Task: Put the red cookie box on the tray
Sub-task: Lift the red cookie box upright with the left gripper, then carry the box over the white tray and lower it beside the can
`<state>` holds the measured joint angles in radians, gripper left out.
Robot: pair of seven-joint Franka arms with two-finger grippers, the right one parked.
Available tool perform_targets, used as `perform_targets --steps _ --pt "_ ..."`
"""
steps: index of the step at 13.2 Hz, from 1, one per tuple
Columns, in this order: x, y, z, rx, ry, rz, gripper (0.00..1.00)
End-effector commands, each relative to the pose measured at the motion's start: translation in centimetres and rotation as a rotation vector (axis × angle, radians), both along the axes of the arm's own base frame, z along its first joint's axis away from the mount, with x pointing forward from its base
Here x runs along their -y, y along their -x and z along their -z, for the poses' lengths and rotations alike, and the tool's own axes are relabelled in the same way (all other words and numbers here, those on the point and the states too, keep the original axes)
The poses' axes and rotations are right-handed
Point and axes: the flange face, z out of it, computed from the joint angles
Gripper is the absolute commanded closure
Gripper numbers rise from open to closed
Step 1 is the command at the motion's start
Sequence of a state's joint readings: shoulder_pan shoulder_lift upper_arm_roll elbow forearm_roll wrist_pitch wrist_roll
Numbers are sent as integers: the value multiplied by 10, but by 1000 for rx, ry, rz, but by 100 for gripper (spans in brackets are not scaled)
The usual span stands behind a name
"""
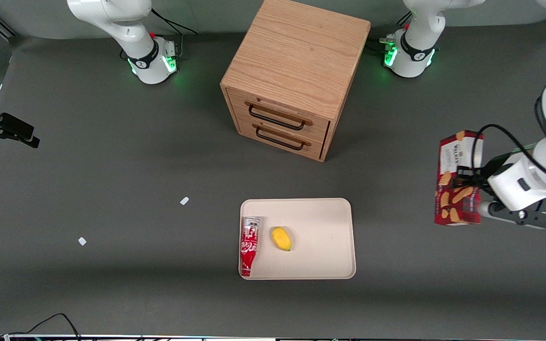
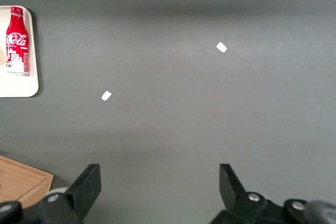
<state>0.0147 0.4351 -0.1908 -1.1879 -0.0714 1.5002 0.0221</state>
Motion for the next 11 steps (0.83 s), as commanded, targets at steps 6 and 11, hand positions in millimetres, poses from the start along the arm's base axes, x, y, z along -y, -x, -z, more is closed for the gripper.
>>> perform_targets --steps 6,11 --pt "122 -57 105 69 49 -5 100" --pt "193 -59 201 100 -1 -61 100"
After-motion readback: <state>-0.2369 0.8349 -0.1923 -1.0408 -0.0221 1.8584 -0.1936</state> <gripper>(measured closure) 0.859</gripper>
